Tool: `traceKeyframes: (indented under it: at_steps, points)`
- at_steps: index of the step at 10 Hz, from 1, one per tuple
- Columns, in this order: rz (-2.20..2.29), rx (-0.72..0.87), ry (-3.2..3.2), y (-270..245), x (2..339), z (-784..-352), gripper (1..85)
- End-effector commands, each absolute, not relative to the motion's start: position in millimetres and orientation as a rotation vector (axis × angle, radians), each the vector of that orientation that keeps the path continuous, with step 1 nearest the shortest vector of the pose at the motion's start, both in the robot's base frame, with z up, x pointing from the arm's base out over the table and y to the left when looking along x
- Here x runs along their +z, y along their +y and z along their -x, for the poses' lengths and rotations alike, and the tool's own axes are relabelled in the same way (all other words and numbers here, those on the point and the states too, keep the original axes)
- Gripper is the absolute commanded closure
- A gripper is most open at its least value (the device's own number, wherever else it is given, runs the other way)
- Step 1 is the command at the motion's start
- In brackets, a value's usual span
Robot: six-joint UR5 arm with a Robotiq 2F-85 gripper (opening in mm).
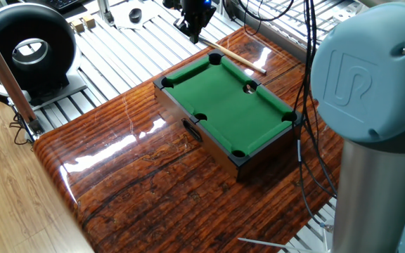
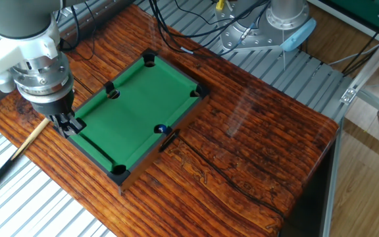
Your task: Hit the pool ball
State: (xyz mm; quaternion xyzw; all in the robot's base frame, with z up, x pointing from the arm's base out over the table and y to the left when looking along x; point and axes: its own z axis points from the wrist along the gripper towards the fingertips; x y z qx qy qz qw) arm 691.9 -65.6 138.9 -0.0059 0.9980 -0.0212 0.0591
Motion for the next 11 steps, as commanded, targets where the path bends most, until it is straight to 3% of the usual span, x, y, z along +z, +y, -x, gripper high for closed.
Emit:
traceKeyframes:
  at_steps: [1, 11]
  points:
    - [0.006, -0.054, 3.022, -66.4, 141.2, -691.0, 84.7]
    - [0.012, -0.041, 3.021, -64.2, 140.7, -691.8, 84.7]
